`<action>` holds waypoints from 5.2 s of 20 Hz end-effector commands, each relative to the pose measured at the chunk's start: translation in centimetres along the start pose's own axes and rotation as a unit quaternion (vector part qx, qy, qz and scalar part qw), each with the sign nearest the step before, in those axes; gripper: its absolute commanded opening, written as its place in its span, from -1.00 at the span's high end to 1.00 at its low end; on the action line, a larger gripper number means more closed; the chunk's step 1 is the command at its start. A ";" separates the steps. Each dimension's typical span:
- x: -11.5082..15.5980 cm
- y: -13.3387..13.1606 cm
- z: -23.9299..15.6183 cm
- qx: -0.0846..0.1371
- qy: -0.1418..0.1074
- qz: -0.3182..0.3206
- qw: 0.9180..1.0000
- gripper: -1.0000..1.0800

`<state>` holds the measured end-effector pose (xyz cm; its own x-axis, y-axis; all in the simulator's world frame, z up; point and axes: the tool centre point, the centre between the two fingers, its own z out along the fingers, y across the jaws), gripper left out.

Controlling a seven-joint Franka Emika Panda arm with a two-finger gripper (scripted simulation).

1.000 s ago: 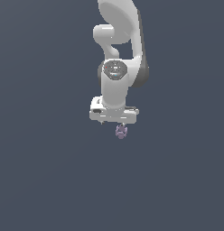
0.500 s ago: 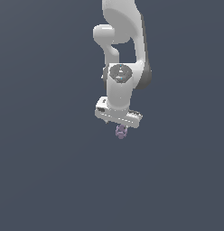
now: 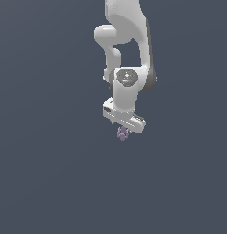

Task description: Pick up the object and move it to a goal position.

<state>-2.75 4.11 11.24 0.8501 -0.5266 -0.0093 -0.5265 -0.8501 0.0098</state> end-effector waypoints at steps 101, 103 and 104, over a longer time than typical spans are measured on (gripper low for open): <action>-1.4 -6.7 -33.6 0.005 0.004 0.088 0.996 1.00; -1.4 -6.7 -33.7 0.005 0.004 0.088 0.996 1.00; -1.4 -6.7 -33.7 0.005 0.004 0.088 0.996 1.00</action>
